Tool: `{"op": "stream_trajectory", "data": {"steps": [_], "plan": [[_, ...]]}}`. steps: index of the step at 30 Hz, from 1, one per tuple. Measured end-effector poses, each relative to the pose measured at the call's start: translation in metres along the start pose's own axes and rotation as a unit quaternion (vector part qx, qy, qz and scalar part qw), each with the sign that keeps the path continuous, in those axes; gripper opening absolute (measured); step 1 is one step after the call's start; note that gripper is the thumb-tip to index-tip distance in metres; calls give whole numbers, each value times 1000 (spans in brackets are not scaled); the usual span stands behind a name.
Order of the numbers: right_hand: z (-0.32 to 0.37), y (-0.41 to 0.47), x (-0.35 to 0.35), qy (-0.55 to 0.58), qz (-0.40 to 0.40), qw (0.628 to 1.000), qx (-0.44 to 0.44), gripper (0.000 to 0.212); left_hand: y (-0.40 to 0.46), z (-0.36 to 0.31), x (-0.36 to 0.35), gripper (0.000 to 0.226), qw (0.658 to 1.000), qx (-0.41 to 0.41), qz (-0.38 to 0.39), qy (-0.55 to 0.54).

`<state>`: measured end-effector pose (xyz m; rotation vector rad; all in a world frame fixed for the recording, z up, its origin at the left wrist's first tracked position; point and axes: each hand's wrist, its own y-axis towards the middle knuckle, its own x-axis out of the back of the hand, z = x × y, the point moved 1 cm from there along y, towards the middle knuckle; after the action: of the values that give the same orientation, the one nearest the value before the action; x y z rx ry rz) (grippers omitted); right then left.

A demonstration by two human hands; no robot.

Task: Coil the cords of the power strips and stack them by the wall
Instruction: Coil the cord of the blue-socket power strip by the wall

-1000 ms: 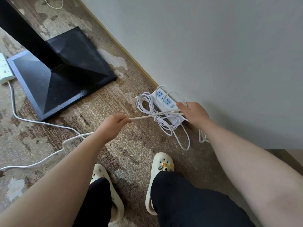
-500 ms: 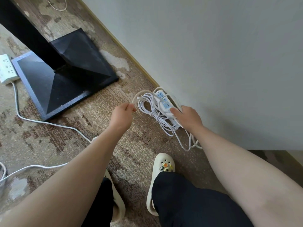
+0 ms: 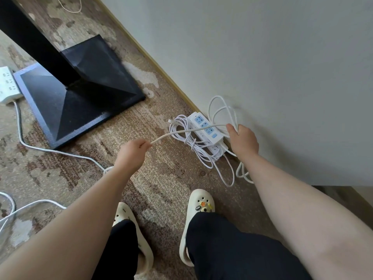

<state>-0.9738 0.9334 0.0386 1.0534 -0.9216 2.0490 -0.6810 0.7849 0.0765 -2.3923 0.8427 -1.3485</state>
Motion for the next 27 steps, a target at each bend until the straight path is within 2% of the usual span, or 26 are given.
{"op": "stream_trajectory", "data": {"steps": [2,5,10,13,20,22,25,27], "plan": [[3,-1,0,12,-14,1000,-15,47,0,-1,0,22,997,9,41,-63],[4,0,2,33,-5,999,-10,45,-6,-17,-9,22,981,54,60,-174],[10,-9,-4,141,40,989,26,34,-23,-81,-54,21,925,129,126,-333],[14,-16,-7,182,62,980,43,29,-26,-97,-69,26,904,162,130,-373],[11,-24,-14,261,139,955,30,26,-13,-111,-79,23,880,142,144,-430],[10,-26,-13,262,152,952,35,24,-10,-110,-81,22,892,132,143,-408],[10,-26,-10,271,152,950,40,19,-3,-104,-83,20,947,87,121,-283],[12,-25,-6,272,157,948,50,13,0,-100,-81,18,965,71,94,-233]]}}
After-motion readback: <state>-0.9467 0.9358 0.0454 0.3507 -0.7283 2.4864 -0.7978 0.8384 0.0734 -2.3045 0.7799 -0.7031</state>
